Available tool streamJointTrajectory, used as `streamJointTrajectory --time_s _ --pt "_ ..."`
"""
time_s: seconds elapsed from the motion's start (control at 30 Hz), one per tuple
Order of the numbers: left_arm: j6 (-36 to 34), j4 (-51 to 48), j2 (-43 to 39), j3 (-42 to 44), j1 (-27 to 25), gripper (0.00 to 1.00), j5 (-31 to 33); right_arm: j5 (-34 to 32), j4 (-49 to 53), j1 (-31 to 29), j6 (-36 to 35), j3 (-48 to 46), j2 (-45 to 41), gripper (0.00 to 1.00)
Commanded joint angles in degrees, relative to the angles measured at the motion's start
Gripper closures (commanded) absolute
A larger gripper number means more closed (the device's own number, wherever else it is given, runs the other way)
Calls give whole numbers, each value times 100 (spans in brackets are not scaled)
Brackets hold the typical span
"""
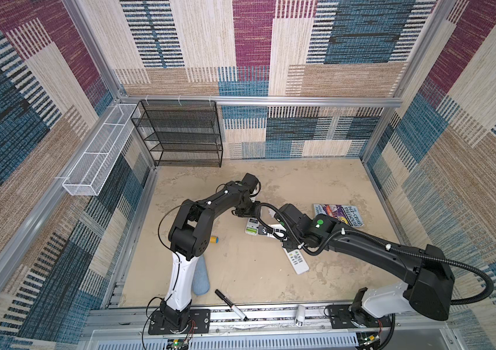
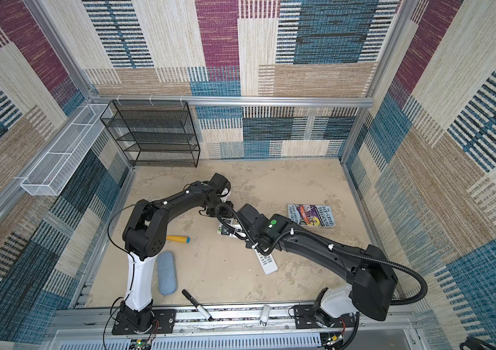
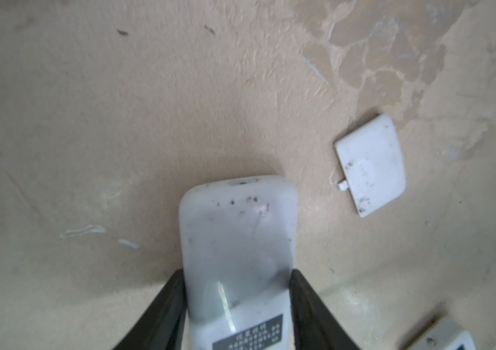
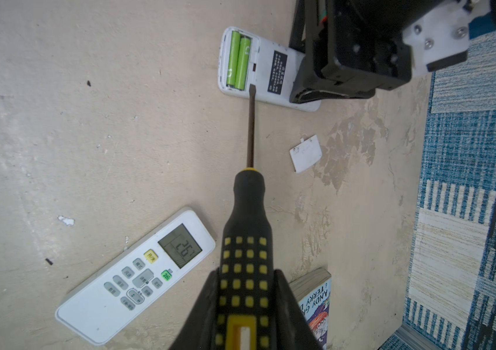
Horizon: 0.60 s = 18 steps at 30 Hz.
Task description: Unload the batteries from the remote control
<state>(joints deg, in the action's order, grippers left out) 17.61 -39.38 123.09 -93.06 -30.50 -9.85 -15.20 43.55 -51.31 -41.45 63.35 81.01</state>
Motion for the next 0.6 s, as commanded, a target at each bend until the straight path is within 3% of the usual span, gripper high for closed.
streamJointTrajectory --time_s 0.0,0.57 --pt "-170 -887 84 77 -35 45 35 -3 21 -2 -30 95 16 100" --pt "-143 -941 115 59 -35 46 158 183 109 -11 71 136 195 100"
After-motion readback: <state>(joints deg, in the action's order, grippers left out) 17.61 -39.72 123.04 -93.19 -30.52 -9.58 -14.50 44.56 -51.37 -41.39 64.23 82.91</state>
